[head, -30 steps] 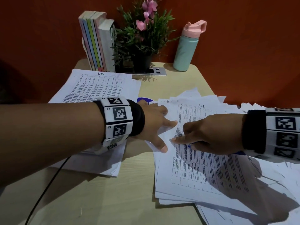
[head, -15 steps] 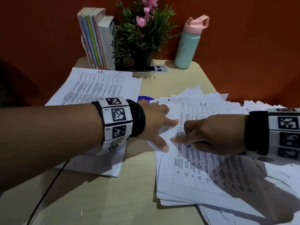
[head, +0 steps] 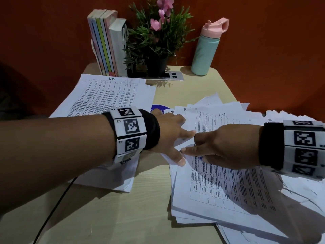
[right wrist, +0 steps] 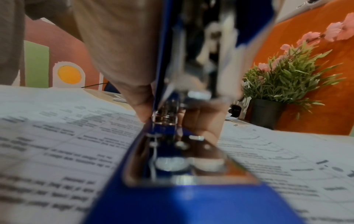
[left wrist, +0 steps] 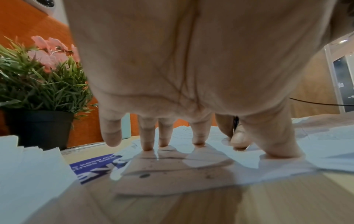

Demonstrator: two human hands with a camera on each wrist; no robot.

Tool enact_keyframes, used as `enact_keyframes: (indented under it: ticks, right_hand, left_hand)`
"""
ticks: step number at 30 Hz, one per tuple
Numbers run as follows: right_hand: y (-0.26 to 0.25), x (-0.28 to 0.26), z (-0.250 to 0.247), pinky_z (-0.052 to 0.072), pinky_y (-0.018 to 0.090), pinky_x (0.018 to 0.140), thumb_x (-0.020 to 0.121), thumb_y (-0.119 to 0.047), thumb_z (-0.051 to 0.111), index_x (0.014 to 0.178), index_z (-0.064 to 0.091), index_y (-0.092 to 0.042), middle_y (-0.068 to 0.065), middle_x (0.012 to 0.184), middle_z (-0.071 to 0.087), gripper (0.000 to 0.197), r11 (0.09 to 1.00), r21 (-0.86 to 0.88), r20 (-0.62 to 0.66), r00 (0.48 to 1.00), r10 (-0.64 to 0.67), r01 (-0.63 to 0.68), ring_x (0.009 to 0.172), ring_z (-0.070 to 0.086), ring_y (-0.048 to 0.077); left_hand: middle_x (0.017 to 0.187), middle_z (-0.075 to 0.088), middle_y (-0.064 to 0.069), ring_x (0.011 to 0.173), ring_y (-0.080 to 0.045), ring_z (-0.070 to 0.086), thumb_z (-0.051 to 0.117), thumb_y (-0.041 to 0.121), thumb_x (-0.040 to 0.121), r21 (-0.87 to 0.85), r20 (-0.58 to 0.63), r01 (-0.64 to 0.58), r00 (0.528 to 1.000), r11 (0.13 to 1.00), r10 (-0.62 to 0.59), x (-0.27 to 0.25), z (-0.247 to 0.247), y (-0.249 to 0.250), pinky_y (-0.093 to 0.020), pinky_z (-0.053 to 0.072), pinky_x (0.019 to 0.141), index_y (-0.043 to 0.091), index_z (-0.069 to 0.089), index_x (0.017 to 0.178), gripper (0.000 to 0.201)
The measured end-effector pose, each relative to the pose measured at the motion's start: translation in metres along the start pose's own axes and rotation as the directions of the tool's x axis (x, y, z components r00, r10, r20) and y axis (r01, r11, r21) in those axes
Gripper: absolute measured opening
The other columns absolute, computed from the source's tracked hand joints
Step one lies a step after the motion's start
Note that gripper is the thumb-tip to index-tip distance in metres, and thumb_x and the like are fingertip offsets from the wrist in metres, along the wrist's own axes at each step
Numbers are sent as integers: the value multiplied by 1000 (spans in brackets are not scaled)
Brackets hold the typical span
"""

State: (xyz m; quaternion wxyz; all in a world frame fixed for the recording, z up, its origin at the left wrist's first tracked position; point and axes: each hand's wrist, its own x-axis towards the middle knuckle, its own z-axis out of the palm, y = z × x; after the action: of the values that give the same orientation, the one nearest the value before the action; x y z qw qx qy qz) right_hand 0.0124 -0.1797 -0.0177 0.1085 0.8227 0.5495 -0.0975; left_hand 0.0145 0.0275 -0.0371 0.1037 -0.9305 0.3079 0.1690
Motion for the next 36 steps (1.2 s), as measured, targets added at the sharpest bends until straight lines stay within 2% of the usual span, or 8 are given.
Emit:
enact_keyframes:
  ticks: [8,11,14,17,23,26,29,36]
  right_hand:
    - [-10,-5,12,41,27,42,90,-32,56,141,46,-31,2,109,57,52,991,-134,-54,998,12,-19,56,62,21]
    - [-15,6,7,45,34,52,96,-29,49,144,40,-35,6,134,48,49,991,-132,-10,1000,18,-19,73,65,28]
    - [-19,14,1,46,32,57,98,-28,43,142,42,-37,-2,147,39,45,994,-105,-1,999,35,-35,80,66,27]
    - [-10,5,-2,42,25,47,91,-30,43,139,47,-38,-13,129,48,49,997,67,-80,996,49,-44,65,64,20]
    - [-10,-12,-4,44,24,73,97,-47,49,142,-2,-55,-20,136,50,68,950,230,-69,970,234,-213,83,56,10]
    - [-11,-14,-1,38,16,68,96,-50,50,145,-4,-49,-20,131,53,73,906,302,-40,945,324,-298,70,47,1]
    - [-14,-16,-2,36,13,64,95,-47,52,145,-4,-50,-22,128,53,75,889,315,-48,931,363,-331,67,45,-3]
    - [-24,-18,-8,47,23,76,96,-46,50,147,-3,-49,-20,131,53,74,892,306,-113,918,380,-332,84,47,7]
  left_hand:
    - [142,36,0,131,-25,40,50,84,72,-22,24,13,1000,1000,-12,-3,-1,1,-53,33,104,44,36,142,82]
    - [141,38,2,131,-22,40,55,82,71,-86,41,23,999,996,-20,-5,-4,1,-53,30,107,49,43,134,72]
    - [122,40,6,118,-18,43,56,82,71,-99,51,28,998,995,-23,-7,-7,2,-51,33,102,51,47,118,57]
    - [130,38,4,126,-22,40,54,82,72,-87,79,47,996,995,-40,-10,-7,2,-53,31,104,46,47,122,62]
    - [143,45,6,131,-19,45,65,77,68,-228,4,80,997,970,-82,-14,-15,2,-46,26,111,34,25,152,103]
    - [140,51,11,117,-12,55,76,64,71,-485,34,138,990,864,-139,-27,-27,-2,-31,41,102,31,23,155,105]
    - [108,70,16,95,-9,70,80,45,78,-625,7,127,988,770,-156,-37,-31,-6,-27,56,87,29,55,135,64]
    - [91,77,-12,74,-14,72,75,14,86,-935,108,160,978,317,-177,-42,-26,-4,-30,60,76,4,75,101,18]
